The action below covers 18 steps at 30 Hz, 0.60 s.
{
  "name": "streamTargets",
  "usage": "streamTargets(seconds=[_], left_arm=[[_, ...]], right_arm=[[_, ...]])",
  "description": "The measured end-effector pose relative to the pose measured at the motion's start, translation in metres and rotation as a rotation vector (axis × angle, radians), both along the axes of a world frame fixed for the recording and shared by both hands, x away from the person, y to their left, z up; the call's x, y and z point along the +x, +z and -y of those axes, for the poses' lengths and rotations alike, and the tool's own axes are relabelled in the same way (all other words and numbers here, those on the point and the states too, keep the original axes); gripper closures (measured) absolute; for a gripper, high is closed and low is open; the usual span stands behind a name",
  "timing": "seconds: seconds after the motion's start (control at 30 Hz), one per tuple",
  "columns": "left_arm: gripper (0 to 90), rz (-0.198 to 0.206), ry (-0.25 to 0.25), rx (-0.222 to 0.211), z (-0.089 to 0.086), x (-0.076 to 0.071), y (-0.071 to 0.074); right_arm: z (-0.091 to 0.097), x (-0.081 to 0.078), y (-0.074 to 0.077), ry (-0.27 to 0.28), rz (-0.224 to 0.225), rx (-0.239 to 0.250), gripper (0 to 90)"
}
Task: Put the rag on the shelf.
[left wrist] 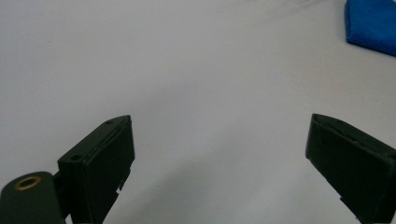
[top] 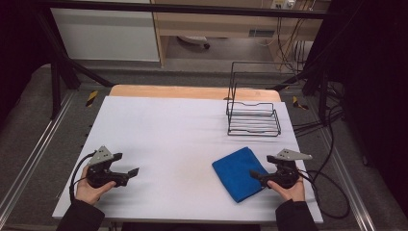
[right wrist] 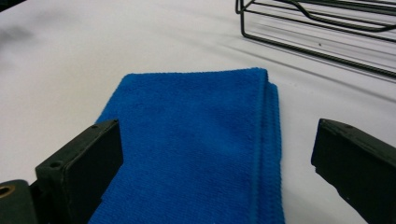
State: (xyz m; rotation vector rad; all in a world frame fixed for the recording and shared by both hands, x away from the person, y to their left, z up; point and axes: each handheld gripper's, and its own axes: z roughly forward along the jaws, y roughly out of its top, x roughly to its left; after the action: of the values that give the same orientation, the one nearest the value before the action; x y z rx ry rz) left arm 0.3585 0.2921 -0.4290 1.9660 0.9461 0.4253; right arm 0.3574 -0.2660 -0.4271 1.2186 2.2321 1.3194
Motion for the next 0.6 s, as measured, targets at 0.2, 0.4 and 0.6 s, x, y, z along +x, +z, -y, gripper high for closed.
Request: streamTargets(seconds=[0.2,0.4,0.6], left_arm=[[8.0,-0.004,0.006,0.003,-0.001,0.0,-0.001],[8.1,-0.008,0.013,0.004,-0.001,0.001,-0.001],[8.3,-0.012,0.011,0.007,-0.001,0.001,-0.001]], right_arm=[[-0.015,0.0,0.001,0.017,0.0,-0.024,3.6],[-0.032,-0.001,0.002,0.038,-0.005,-0.048,6.2],[-0.058,-0.004,0.001,0.084,-0.033,-0.073,13.0]])
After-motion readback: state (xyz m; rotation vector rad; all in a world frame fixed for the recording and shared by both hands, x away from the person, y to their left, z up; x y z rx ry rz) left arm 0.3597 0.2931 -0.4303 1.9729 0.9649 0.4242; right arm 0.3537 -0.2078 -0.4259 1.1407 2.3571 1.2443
